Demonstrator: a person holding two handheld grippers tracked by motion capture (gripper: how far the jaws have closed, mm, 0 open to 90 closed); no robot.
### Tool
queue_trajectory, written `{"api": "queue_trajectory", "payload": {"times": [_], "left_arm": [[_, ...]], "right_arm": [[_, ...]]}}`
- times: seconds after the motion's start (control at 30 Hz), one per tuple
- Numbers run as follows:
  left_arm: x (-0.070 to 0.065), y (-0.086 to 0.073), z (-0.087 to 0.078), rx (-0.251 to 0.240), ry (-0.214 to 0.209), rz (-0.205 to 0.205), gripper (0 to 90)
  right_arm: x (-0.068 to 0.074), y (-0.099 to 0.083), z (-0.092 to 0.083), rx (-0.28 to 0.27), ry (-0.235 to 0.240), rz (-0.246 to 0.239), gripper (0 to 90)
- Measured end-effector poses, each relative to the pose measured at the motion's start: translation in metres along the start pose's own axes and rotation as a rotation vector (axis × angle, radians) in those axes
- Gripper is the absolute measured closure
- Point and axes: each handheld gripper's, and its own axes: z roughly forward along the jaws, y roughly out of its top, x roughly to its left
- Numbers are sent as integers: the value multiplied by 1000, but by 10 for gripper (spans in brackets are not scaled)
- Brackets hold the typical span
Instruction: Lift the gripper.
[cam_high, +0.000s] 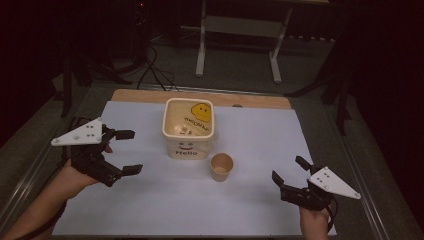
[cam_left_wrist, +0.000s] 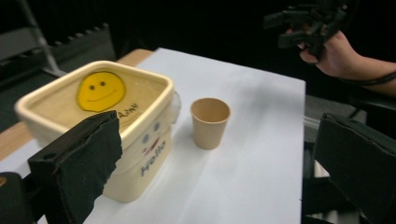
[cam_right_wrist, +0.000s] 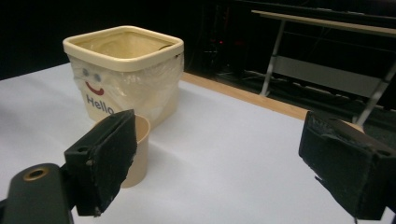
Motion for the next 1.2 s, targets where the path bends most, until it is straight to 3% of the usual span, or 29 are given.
{"api": "queue_trajectory", "payload": {"times": [0.4,0.63,0.87,1.2], "left_arm": [[2,25,34,102,-82,51,20],[0,33,49,132,-95,77,20],[-5,44,62,202,-151,122,20],[-9,57,86,297,-198,171,19]], "right_arm": [[0,0,1,8,16,9,114],[1,0,1,11,19,9,114],[1,0,2,10,22,4,114],[1,1,1,10,26,4,114]]}}
